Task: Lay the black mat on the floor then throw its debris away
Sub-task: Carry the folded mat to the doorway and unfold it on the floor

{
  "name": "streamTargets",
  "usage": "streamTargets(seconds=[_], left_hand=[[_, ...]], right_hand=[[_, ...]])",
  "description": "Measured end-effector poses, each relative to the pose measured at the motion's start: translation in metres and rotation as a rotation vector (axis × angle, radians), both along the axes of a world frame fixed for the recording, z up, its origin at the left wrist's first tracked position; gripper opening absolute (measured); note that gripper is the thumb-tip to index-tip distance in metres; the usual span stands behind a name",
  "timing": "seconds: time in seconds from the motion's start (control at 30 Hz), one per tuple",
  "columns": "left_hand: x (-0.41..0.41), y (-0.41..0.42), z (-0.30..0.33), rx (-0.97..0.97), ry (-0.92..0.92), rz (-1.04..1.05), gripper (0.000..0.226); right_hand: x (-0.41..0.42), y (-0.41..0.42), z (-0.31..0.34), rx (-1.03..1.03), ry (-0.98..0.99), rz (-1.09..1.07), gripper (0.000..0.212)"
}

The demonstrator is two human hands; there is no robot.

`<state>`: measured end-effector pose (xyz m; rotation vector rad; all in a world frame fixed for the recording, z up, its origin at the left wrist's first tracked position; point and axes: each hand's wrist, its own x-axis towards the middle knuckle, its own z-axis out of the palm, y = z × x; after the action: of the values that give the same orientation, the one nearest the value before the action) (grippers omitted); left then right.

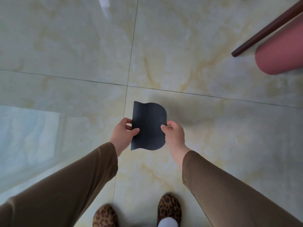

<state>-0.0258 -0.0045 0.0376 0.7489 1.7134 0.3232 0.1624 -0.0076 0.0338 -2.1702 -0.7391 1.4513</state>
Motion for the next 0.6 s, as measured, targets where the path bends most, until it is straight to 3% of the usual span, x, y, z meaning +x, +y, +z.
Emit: streamTargets(seconds=[0.6], left_hand=[[-0.145, 0.033, 0.212, 0.067, -0.096, 0.189, 0.021]], right_hand=[[-0.134, 0.054, 0.218, 0.058, 0.065, 0.129, 0.018]])
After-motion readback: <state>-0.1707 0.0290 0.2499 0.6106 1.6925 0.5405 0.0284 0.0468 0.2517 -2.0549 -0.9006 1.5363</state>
